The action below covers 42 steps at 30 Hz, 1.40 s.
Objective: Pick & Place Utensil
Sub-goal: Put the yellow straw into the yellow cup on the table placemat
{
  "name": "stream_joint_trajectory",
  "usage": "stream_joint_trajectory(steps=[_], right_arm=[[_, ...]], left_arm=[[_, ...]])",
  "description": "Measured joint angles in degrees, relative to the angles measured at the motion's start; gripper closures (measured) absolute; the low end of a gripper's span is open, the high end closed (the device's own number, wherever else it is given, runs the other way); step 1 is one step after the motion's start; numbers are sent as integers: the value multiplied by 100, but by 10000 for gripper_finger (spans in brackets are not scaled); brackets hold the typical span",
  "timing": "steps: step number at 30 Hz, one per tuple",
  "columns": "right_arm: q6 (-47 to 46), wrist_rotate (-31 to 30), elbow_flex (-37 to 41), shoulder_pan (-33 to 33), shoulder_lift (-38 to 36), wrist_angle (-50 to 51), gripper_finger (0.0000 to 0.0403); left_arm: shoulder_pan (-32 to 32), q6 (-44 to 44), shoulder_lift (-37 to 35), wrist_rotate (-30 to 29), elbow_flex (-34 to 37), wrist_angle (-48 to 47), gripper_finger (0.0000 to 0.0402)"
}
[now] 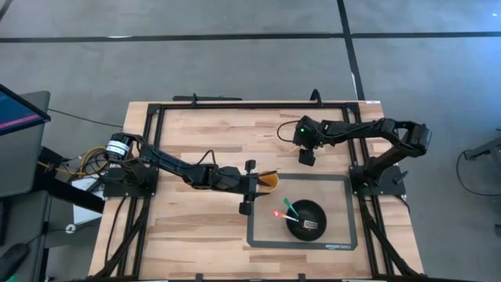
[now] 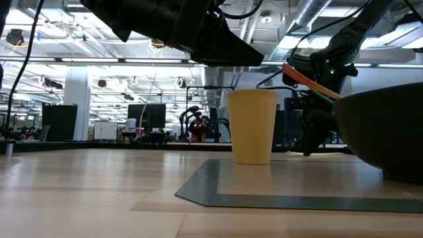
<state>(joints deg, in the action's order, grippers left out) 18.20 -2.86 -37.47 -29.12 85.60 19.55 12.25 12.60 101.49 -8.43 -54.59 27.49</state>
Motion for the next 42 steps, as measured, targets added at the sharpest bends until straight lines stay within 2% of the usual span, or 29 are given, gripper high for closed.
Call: stream_joint_trajectory(steps=[3,7,15,26,30,36,38,42], right_arm=[[19,-279,32,13,0,-198,168],[207,-253,35,-37,0,-400,179],[76,370,125,-346,0,-470,205],[-122,500,655,-514,-23,-1192,218],[-131,514,655,-512,-17,-1165,263],[-132,496,655,-505,-9,-1167,383],[-173,452,657,-480,-11,-1188,392],[-608,402,667,-408,-7,-1276,382]], left_arm=[[-2,0,0,-2,0,2,287],[-4,0,0,-4,0,2,287],[-2,0,0,-4,0,2,287],[-1,0,0,-4,0,4,287],[0,0,0,-2,1,5,287],[0,0,0,-3,1,6,287],[0,0,0,-2,0,6,287],[0,0,0,-3,0,5,287]])
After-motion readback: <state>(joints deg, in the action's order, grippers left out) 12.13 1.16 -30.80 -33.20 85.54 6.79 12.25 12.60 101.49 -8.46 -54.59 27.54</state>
